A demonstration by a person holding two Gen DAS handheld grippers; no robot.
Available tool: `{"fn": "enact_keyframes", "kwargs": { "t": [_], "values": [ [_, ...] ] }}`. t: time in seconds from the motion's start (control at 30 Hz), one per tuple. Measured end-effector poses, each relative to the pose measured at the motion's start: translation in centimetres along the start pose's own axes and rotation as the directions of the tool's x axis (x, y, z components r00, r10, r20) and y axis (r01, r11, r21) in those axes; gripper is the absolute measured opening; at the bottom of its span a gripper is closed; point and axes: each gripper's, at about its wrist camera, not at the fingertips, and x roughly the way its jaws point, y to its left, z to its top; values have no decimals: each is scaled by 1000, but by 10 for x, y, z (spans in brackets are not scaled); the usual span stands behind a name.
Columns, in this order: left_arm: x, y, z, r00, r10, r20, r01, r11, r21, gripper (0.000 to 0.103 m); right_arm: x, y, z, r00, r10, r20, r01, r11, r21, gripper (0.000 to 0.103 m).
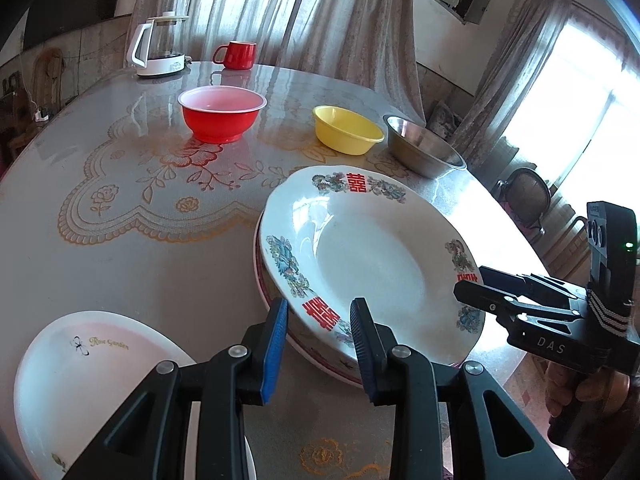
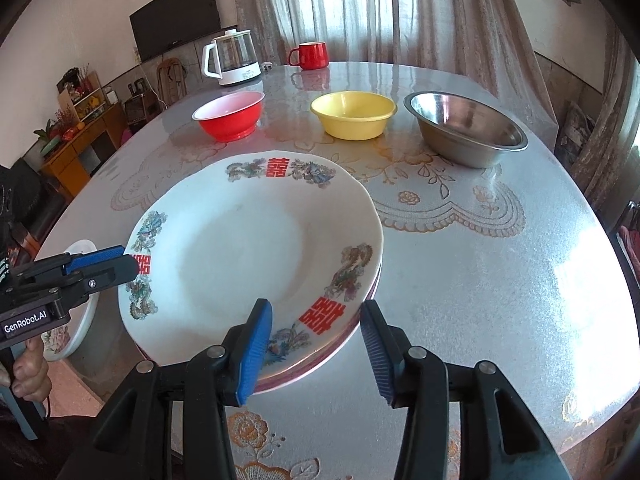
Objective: Organize plates and bowls
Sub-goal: 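Lower the double-happiness plate onto the purple-floral plate with both tools, then open both tools to release the stacked plate rim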
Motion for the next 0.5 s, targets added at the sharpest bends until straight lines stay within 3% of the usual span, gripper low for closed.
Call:
{"fn": "enact_keyframes", "kwargs": {
  "t": [0.3,0.5],
  "values": [
    [-4,-1,10,1000,-2,26,2,1000,16,34,16,-28,30,998,-29,54,22,992,122,45],
    [0,-6,15,999,-24,28,22,997,71,39,34,-38,43,999,3,41,-10,988,157,19]
  ]
}}
